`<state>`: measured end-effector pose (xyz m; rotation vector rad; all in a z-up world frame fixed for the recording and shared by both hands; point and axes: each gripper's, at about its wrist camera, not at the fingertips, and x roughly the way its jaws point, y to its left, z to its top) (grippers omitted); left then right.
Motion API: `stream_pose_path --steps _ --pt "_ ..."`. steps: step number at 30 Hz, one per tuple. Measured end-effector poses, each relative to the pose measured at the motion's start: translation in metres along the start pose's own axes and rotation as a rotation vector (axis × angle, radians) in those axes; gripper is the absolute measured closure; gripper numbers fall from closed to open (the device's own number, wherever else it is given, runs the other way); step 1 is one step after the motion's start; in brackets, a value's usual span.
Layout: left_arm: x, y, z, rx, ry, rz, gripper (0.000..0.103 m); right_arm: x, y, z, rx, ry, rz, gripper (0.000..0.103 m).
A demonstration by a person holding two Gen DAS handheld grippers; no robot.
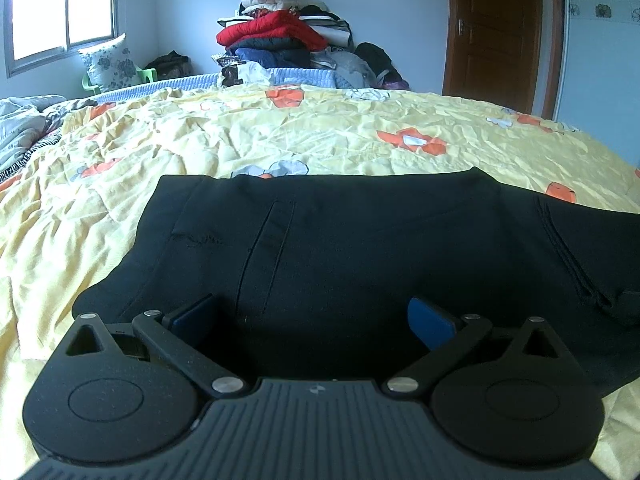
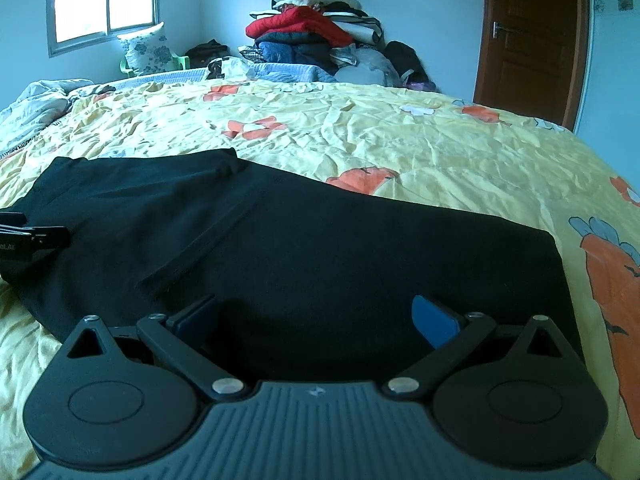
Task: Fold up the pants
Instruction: 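Move both grippers to the edge of the folded black trousers, then grasp the edge of the folded trousers with the left gripper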
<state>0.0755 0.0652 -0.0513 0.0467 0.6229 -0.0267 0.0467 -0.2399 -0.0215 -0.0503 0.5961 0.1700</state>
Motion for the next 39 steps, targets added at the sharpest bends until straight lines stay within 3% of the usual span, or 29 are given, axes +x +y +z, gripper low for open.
stream_pose_path --steps 14,18,20,23,26,30,32,35,39 --pt "-0.001 0.000 -0.001 0.000 -0.009 0.001 0.000 -0.001 -0.001 0.000 0.002 -0.003 0.002 0.000" --pt "-0.023 0.017 -0.002 -0.047 -0.064 0.005 0.001 -0.015 0.009 0.006 0.016 -0.095 -0.042 0.000" --pt "-0.035 0.035 0.001 -0.099 -0.095 0.022 0.001 -0.025 0.030 0.018 -0.092 -0.159 -0.005 0.000" --pt "-0.048 0.070 0.009 -0.192 -0.122 0.117 0.001 -0.035 0.086 0.030 -0.358 -0.237 0.016 0.000" --pt "-0.054 0.108 0.013 -0.306 -0.071 0.177 0.001 -0.033 0.142 0.032 -0.548 -0.267 0.078 0.000" --pt "-0.059 0.150 0.007 -0.501 0.029 0.063 0.002 -0.019 0.204 0.031 -0.686 -0.244 0.242 0.000" --pt "-0.061 0.161 0.002 -0.566 0.058 -0.013 0.002 -0.011 0.230 0.028 -0.759 -0.235 0.262 0.000" --pt "-0.059 0.162 0.000 -0.604 0.083 -0.094 0.001 -0.001 0.261 0.017 -0.882 -0.253 0.251 0.000" --pt "-0.036 0.162 -0.003 -0.699 0.148 -0.242 0.001 0.018 0.284 0.005 -0.981 -0.251 0.159 0.000"
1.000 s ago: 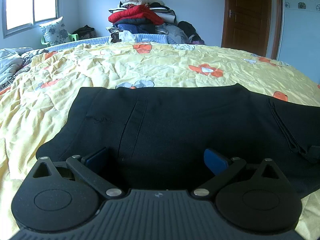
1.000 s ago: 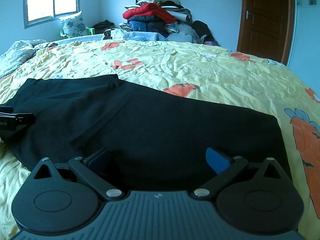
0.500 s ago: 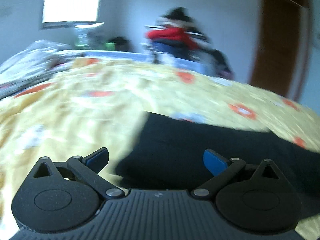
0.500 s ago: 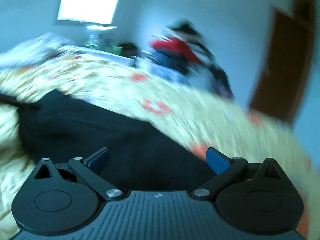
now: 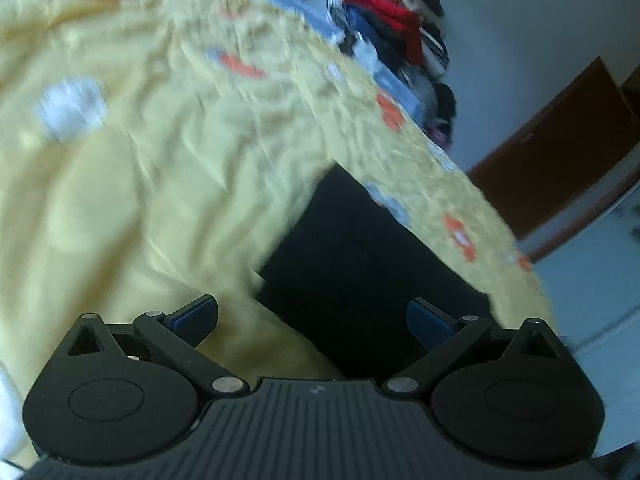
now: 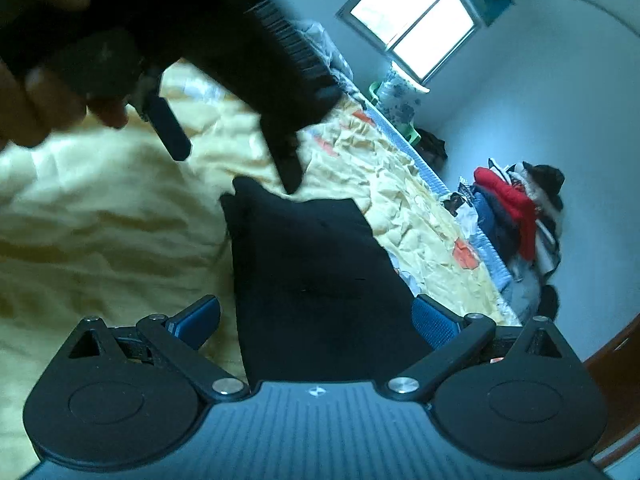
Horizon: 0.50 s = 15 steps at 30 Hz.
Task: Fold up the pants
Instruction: 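Grasp the edge of the folded trousers with the left gripper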
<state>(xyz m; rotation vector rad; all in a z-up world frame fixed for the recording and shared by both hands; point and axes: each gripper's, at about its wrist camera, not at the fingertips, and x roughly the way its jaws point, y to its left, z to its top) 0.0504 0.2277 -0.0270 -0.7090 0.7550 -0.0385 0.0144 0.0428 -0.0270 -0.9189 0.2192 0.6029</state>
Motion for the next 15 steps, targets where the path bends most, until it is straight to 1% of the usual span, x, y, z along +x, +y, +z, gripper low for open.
stream_pose_path --steps 2,3,6,8,11,12,15 --pt "0.013 0.003 -0.001 -0.063 0.059 -0.076 0.001 0.007 0.003 -0.001 -0.022 -0.006 -0.065 0.000" --pt "0.016 0.003 -0.002 -0.077 0.059 -0.097 0.001 0.010 0.003 -0.001 -0.024 0.002 -0.089 0.000" --pt "0.024 0.000 0.000 -0.104 0.060 -0.112 0.001 0.016 -0.008 -0.002 0.041 0.006 -0.127 0.000" --pt "0.031 0.002 0.003 -0.159 0.081 -0.153 0.001 0.013 -0.017 -0.003 0.110 -0.008 -0.127 0.000" --pt "0.044 0.007 0.004 -0.264 0.144 -0.253 0.001 0.012 -0.036 -0.006 0.228 -0.019 -0.107 0.000" --pt "0.048 0.006 0.005 -0.283 0.145 -0.270 0.000 0.012 -0.042 -0.006 0.258 -0.019 -0.097 0.000" --pt "0.057 0.001 0.010 -0.317 0.098 -0.256 0.000 0.012 -0.053 -0.007 0.348 -0.015 -0.063 0.000"
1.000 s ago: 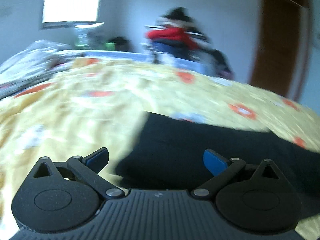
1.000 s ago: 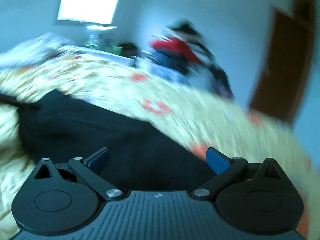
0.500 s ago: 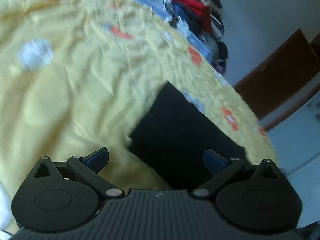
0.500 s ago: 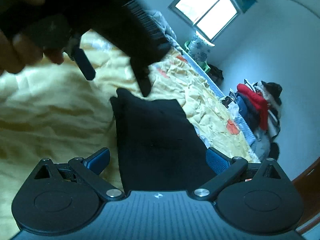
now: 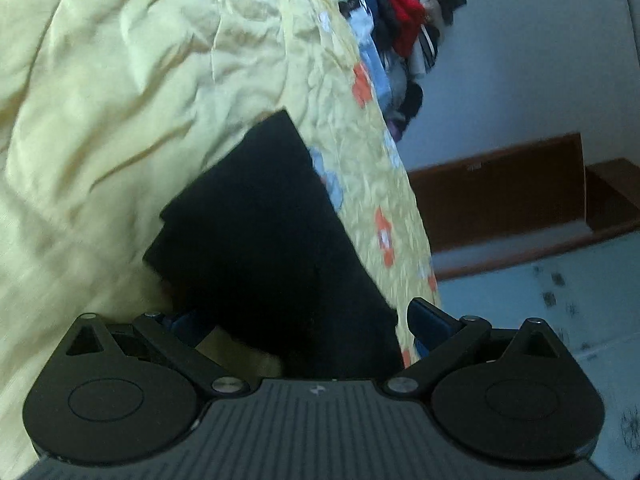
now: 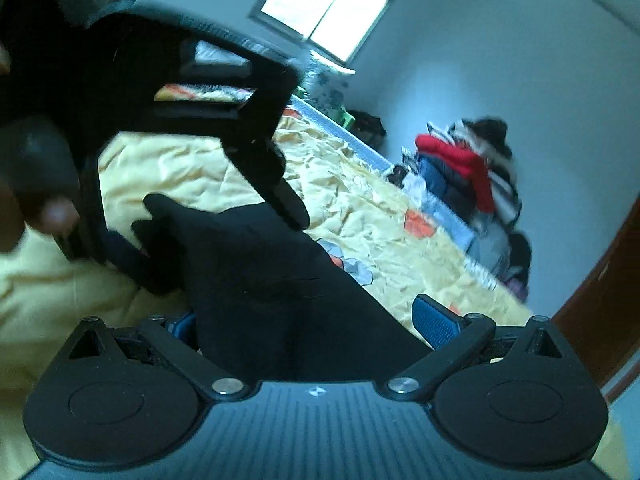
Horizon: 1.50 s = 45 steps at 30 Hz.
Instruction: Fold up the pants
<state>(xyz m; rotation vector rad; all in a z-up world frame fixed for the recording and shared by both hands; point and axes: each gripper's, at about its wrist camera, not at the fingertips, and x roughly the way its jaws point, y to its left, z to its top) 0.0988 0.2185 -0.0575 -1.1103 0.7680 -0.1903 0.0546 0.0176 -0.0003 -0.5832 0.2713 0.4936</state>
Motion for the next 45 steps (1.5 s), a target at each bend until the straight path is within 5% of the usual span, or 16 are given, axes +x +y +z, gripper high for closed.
stream_pose_path --steps 4,7,8,9,11,12,14,17,21,28,35,45 --pt "0.009 -0.003 0.009 -0.043 -0.080 -0.005 0.001 -0.003 -0.008 0.002 0.065 0.010 0.046 0.000" --pt "0.011 -0.003 0.016 -0.047 -0.111 0.011 0.012 -0.013 -0.012 0.002 0.056 0.009 0.180 0.000" --pt "0.011 -0.002 0.017 -0.044 -0.119 0.018 0.026 -0.018 -0.014 0.002 0.045 -0.008 0.228 0.000" --pt "0.012 -0.001 0.019 -0.037 -0.110 0.024 0.049 -0.024 -0.019 0.001 0.060 -0.034 0.290 0.001" --pt "0.013 0.008 0.021 -0.033 -0.093 0.023 0.077 -0.032 -0.035 0.002 0.103 -0.055 0.310 0.000" --pt "0.015 0.011 0.022 -0.024 -0.091 0.031 0.082 -0.034 -0.044 0.002 0.138 -0.065 0.302 0.000" --pt "0.014 0.011 0.020 0.013 -0.099 0.046 0.083 -0.033 -0.064 0.001 0.202 -0.067 0.226 0.000" --pt "0.007 -0.004 0.008 0.133 -0.154 0.073 0.084 -0.009 -0.078 -0.001 0.249 0.045 0.061 0.000" --pt "-0.013 -0.047 -0.021 0.352 -0.235 0.082 0.084 0.006 -0.082 -0.001 0.341 0.067 0.124 0.000" --pt "-0.020 -0.107 -0.071 0.581 -0.265 0.050 0.084 -0.013 -0.096 -0.009 0.531 -0.045 0.161 0.000" --pt "-0.008 -0.151 -0.110 0.685 -0.208 -0.015 0.084 -0.063 -0.138 -0.042 0.694 -0.148 0.153 0.000" --pt "0.051 -0.212 -0.188 0.861 -0.071 -0.090 0.083 -0.129 -0.206 -0.116 0.884 -0.174 0.031 0.000"
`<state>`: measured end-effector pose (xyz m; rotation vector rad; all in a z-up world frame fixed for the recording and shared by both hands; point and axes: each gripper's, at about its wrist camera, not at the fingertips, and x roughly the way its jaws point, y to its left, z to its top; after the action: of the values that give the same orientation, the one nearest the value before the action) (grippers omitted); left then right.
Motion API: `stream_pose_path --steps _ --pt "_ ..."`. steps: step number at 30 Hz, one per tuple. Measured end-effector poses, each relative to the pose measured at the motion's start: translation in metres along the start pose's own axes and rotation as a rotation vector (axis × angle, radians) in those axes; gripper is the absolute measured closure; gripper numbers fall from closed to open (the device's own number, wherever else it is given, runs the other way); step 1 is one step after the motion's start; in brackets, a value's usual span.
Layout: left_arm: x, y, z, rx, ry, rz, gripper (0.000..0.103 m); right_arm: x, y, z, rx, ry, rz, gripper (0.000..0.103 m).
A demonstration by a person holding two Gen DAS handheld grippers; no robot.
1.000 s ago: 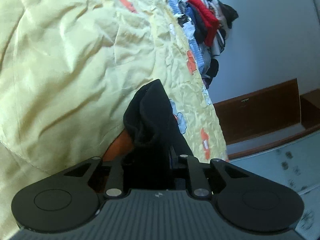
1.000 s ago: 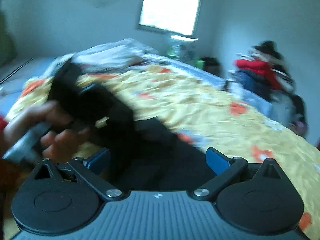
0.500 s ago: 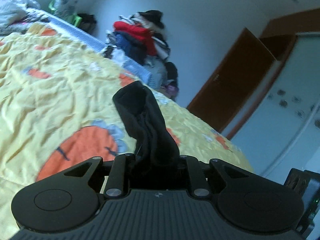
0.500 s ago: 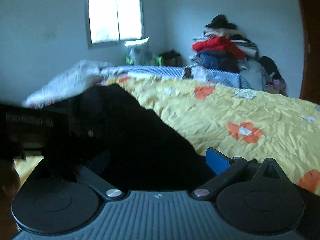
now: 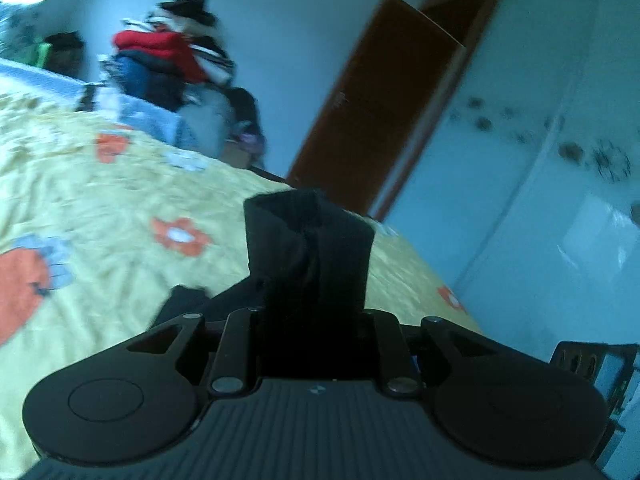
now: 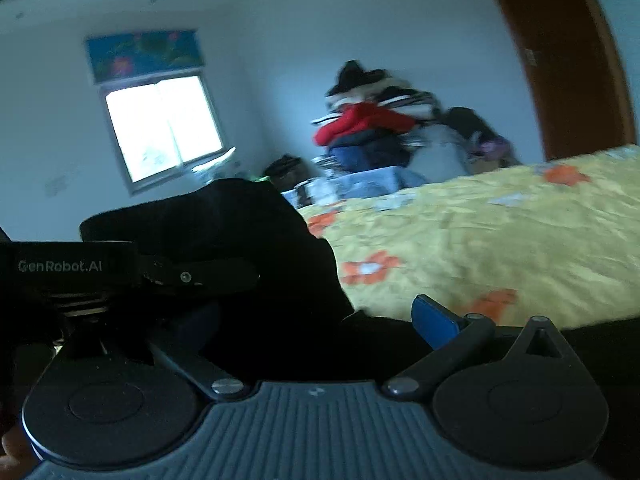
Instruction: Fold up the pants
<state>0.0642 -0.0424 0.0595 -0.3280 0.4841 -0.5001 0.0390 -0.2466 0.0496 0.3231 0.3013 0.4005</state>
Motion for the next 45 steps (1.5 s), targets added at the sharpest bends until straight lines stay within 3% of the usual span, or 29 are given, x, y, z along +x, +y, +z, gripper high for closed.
stream_pose_path --steps 5,17,23,25,27,29,31,33,36,38,41,43,45 --pt "0.041 -0.041 -0.016 0.086 0.046 -0.030 0.083 -0.022 -0.042 0.001 0.054 -0.014 -0.094 0.000" --pt "0.110 -0.089 -0.046 0.144 0.153 -0.118 0.081 -0.054 -0.112 -0.011 0.124 -0.016 -0.246 0.000" --pt "0.134 -0.092 -0.065 0.105 0.327 -0.189 0.052 -0.071 -0.132 -0.018 0.057 0.114 -0.360 0.000" --pt "0.127 -0.089 -0.064 0.116 0.349 -0.227 0.041 -0.084 -0.138 -0.019 0.012 0.139 -0.430 0.000" --pt "0.113 -0.082 -0.059 0.125 0.320 -0.251 0.031 -0.096 -0.144 -0.018 -0.023 0.137 -0.533 0.000" --pt "0.098 -0.069 -0.051 0.138 0.252 -0.225 0.024 -0.111 -0.153 -0.012 -0.016 0.084 -0.651 0.000" --pt "0.085 -0.050 -0.037 0.128 0.161 -0.159 0.021 -0.125 -0.161 -0.004 0.049 -0.007 -0.672 0.000" --pt "0.083 -0.028 -0.023 0.120 0.104 -0.054 0.014 -0.131 -0.163 0.004 0.118 -0.081 -0.602 0.000" --pt "0.093 -0.011 -0.009 0.163 0.108 0.137 0.014 -0.116 -0.151 0.016 0.119 -0.104 -0.498 0.000" --pt "0.105 -0.002 -0.005 0.201 0.153 0.213 0.014 -0.094 -0.137 0.022 0.035 -0.065 -0.448 0.000" --pt "0.124 0.001 -0.011 0.264 0.241 0.240 0.014 -0.048 -0.120 0.021 -0.130 0.100 -0.415 0.000" --pt "0.133 -0.002 -0.019 0.330 0.271 0.260 0.014 -0.017 -0.119 0.012 -0.258 0.209 -0.490 0.000" --pt "0.145 -0.003 -0.028 0.406 0.301 0.314 0.016 0.003 -0.128 0.003 -0.368 0.244 -0.642 0.000"
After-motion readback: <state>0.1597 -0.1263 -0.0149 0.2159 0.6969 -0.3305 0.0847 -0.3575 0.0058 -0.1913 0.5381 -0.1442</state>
